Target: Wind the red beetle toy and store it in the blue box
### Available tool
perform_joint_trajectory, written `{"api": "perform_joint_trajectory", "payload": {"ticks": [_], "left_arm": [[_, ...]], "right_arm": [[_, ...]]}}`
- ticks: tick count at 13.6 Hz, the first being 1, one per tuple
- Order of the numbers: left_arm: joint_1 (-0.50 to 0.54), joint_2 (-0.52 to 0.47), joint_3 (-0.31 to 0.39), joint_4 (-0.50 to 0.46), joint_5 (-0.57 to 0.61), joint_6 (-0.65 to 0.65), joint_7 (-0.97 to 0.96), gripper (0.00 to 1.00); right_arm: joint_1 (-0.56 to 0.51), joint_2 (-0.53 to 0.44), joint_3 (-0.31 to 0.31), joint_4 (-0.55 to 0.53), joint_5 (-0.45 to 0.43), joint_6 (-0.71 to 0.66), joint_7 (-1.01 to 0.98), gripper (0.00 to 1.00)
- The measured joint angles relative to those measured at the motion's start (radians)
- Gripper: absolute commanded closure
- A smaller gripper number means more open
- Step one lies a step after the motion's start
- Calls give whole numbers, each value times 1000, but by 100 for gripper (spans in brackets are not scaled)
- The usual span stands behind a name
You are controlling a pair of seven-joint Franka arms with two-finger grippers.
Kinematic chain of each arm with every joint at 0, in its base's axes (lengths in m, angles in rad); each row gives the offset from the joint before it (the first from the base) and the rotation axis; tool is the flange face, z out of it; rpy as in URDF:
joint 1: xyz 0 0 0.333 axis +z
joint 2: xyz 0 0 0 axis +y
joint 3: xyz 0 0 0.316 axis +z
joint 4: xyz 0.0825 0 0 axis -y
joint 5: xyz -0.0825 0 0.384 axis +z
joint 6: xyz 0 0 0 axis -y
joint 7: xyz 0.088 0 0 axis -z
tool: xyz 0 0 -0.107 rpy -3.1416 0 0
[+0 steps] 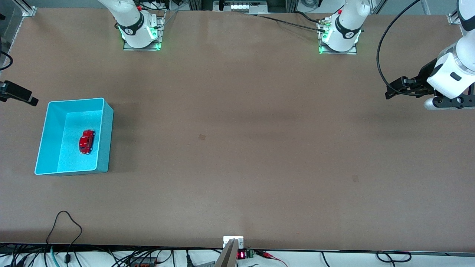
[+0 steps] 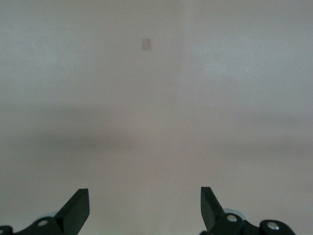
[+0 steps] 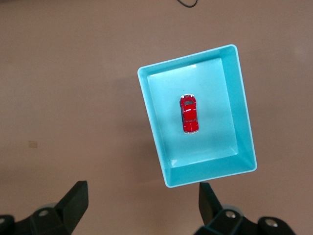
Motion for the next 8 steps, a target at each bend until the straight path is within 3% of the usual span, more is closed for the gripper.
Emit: {"api": "perform_joint_trajectory", "payload": {"ticks": [8], "left_arm": [[0,0,0,0,0,0,0,0]], "right_arm": [[28,-78,-2,-101,-48,25,11,0]]}}
